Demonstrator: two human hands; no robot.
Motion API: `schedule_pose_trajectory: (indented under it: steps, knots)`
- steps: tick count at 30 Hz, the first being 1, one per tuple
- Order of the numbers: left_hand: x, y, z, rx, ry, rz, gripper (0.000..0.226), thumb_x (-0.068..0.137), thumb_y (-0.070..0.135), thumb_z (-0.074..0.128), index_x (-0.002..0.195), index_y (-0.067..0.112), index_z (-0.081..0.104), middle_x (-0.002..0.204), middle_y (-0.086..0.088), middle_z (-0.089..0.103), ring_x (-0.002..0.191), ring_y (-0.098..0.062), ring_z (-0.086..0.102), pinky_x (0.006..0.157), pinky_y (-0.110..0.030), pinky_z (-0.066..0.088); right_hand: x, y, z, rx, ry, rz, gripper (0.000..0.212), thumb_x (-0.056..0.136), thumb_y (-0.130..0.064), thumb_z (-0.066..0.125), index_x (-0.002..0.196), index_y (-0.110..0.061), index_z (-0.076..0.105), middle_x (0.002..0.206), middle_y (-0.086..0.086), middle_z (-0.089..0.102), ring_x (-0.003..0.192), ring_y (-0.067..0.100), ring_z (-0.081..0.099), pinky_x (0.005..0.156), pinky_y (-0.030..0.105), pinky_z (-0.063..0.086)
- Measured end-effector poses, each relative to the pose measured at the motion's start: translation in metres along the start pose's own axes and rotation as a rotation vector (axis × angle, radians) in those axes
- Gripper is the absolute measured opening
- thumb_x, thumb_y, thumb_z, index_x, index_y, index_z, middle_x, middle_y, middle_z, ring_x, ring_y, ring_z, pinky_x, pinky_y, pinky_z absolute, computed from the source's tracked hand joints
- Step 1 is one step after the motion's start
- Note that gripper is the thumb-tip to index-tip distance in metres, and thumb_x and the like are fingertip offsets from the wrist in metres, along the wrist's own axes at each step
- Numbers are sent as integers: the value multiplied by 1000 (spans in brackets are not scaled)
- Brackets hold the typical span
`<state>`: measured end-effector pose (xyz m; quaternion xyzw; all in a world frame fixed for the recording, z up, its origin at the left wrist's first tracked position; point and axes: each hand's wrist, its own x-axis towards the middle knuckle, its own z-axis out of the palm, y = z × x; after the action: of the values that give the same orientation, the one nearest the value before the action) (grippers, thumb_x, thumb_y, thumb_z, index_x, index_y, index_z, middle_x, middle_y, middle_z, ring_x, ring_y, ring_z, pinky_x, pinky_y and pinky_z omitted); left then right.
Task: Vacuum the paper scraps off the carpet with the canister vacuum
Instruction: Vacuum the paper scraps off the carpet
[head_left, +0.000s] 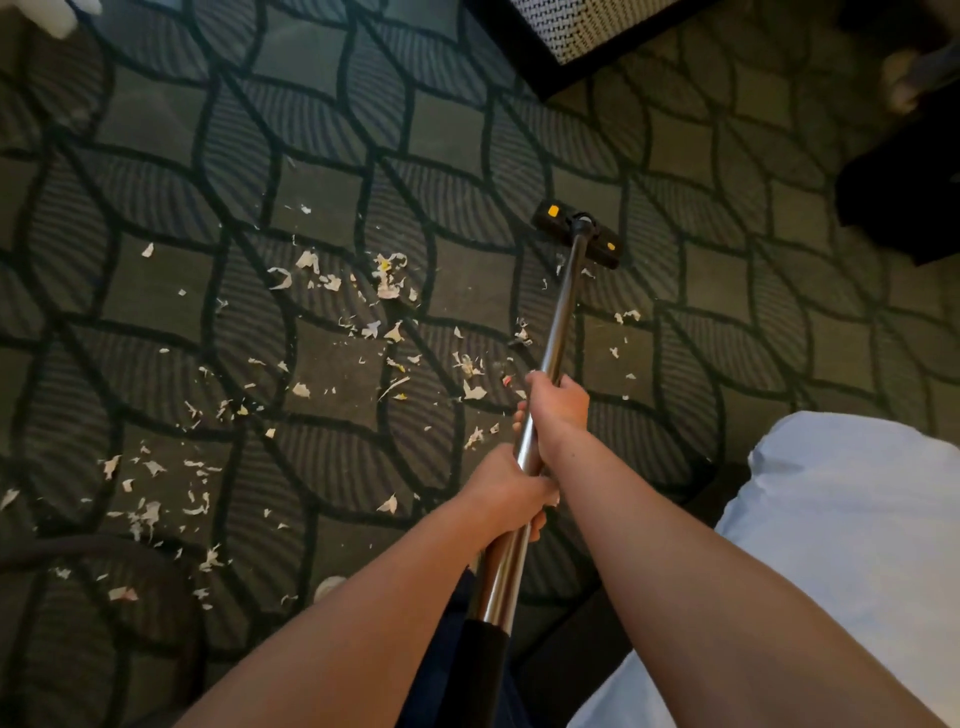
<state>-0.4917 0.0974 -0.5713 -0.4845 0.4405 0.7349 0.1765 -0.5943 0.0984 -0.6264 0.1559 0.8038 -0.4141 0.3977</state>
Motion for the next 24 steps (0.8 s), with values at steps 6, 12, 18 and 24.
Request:
schedule_pose_trajectory:
  steps: [6,12,18,24]
  knots:
    - [39,45,18,24,-47,8,15,90,7,62,95,16,52,72,-3,57,50,-9,52,45,-19,48,47,-35,-21,39,23,31,19,97,-18,55,115,-12,54,73,8,57,56,15,53,49,25,48]
    - [77,63,35,72,-54,-43,18,89,6,63,102,13,52,71,-3,57,48,-9,51,46,-20,46,89,-43,-34,42,27,66,30,99,-21,56,127,-11,52,80,8,58,61,14,55,51,24,49]
    - [87,54,45,108,-10,-98,20,90,10,63,103,17,50,77,-5,58,50,-9,52,47,-20,47,101,-25,-37,37,-16,126,31,100,-22,54,129,-11,50,86,10,58,64,14,55,51,24,47]
    - [81,49,48,106,35,-114,26,89,10,65,108,15,49,81,-6,61,52,-10,54,50,-22,49,96,-18,-37,38,-22,145,30,100,-22,54,127,-10,52,89,11,59,66,16,55,52,25,49]
